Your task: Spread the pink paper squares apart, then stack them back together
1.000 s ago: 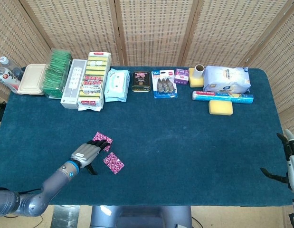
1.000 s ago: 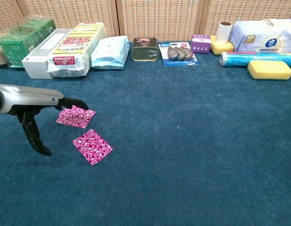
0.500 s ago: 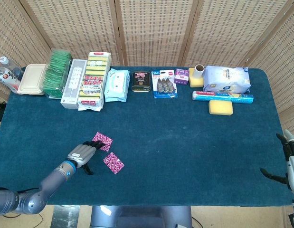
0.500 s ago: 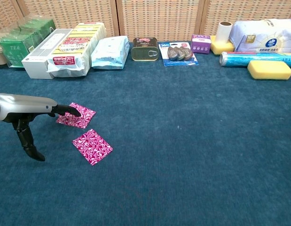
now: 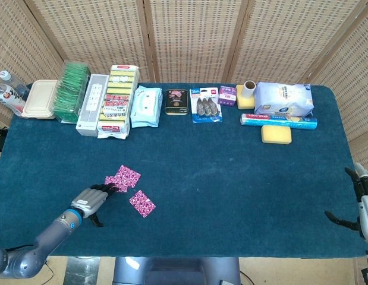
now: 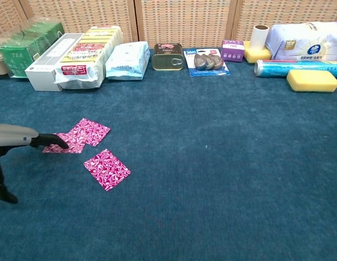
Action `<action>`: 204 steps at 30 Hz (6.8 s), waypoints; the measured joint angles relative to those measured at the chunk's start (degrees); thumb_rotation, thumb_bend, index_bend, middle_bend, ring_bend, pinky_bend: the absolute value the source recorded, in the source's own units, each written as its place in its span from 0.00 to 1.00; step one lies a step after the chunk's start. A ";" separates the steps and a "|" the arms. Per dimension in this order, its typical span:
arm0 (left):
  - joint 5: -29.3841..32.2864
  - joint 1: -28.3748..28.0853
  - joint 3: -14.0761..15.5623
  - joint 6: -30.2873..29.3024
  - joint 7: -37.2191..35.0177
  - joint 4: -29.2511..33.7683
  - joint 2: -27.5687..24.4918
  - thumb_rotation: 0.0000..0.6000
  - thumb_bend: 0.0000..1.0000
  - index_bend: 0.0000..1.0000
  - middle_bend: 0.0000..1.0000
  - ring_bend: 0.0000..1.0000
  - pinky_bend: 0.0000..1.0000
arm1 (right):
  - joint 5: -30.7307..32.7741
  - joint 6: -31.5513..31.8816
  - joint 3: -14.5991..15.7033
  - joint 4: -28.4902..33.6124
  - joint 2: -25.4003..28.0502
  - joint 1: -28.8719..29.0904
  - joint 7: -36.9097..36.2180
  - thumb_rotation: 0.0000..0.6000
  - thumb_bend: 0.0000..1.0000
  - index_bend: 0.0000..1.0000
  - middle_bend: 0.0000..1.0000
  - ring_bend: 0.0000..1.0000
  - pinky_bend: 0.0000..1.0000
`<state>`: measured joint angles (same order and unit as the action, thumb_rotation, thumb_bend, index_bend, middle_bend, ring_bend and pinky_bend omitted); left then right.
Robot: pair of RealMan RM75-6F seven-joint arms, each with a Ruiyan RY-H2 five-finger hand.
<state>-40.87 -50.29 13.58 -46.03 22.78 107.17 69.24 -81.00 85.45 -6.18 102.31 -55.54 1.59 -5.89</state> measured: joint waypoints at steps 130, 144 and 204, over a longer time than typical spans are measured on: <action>-23.94 8.15 -13.62 -5.01 4.21 -13.78 16.43 1.00 0.24 0.37 0.00 0.00 0.07 | 0.96 -1.23 -0.12 -0.24 0.39 0.44 -1.48 1.00 0.00 0.07 0.00 0.00 0.00; -22.56 7.37 -12.50 -4.62 7.69 -14.32 17.52 1.00 0.24 0.37 0.00 0.00 0.07 | 0.69 -1.10 -0.06 -0.22 0.79 0.31 -2.12 1.00 0.00 0.07 0.00 0.00 0.00; -13.43 8.29 -12.24 -12.39 12.90 -5.13 12.64 1.00 0.23 0.24 0.00 0.00 0.07 | 0.46 -0.57 -0.20 0.23 1.51 -0.01 -3.29 1.00 0.00 0.06 0.00 0.00 0.00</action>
<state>-54.30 -42.00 1.34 -58.41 35.68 102.03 81.89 -80.54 84.87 -6.38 102.54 -54.03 1.58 -9.18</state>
